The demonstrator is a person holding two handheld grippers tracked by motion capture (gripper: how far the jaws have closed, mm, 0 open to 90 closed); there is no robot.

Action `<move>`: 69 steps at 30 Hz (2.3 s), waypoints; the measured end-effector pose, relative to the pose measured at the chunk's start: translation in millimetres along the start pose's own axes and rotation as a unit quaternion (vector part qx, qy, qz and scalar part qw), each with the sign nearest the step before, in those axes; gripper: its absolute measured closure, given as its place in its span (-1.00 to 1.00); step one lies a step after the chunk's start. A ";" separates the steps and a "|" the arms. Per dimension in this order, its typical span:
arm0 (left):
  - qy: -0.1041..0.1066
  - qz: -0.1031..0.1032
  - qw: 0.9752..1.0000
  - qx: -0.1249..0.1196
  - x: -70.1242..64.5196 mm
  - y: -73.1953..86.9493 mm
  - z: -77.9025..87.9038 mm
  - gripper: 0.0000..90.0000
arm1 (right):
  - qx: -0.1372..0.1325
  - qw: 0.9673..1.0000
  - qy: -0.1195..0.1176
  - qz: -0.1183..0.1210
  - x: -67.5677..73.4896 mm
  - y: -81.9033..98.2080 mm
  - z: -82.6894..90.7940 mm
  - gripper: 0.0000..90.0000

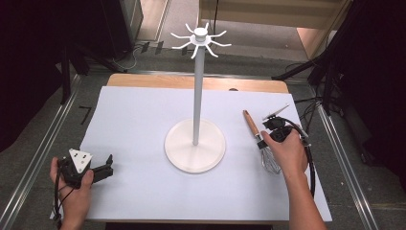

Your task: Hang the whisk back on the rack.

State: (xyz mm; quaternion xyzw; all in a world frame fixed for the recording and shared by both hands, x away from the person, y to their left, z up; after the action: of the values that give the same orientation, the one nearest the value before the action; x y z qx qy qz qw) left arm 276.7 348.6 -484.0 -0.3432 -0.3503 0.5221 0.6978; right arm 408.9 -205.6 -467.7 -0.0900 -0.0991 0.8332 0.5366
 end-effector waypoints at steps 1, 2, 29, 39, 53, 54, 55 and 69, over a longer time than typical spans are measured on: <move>0.000 0.000 1.000 0.000 0.1 0.0 0.1 -1.00 | -0.001 1.000 0.000 -0.003 0.4 -0.5 -0.1 0.52; 0.000 0.000 1.000 0.000 0.0 0.0 0.0 -1.00 | -0.001 1.000 0.005 -0.003 0.7 -1.1 0.4 0.47; 0.002 -0.005 1.000 0.003 -0.5 0.0 -0.4 -1.00 | 0.020 0.998 0.058 0.001 6.9 -0.5 -17.8 0.75; 0.004 -0.004 1.000 0.003 -0.5 0.0 -0.7 -1.00 | -0.051 0.995 0.080 0.011 7.7 1.9 -13.7 0.87; 0.003 -0.006 1.000 0.005 -0.8 0.1 -0.6 -1.00 | -0.148 0.989 0.026 0.012 13.6 5.7 7.5 0.88; 0.003 -0.006 1.000 0.005 -0.8 0.1 -0.6 -1.00 | -0.148 0.989 0.026 0.012 13.6 5.7 7.5 0.88; 0.003 -0.005 1.000 0.006 -0.8 0.1 -0.5 -1.00 | -0.161 0.986 0.028 0.015 15.5 5.4 12.0 0.88; 0.002 -0.004 1.000 0.002 -0.7 0.0 -0.2 -1.00 | -0.246 0.969 -0.016 -0.001 23.6 3.9 29.2 0.88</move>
State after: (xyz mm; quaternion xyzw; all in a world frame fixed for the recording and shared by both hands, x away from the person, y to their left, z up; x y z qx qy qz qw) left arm 276.8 347.9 -484.2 -0.3414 -0.3491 0.5190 0.7016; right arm 388.3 -187.7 -441.6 -0.2061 -0.3097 0.7839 0.4971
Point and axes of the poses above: each handheld gripper's, and its own axes: z roughly backward along the jaws, y roughly out of its underside, x roughly to its left, the point moved 4 cm from there along -z, roughly forward along the jaws, and after that the axes turned 11 degrees about y, right-handed, at the moved point
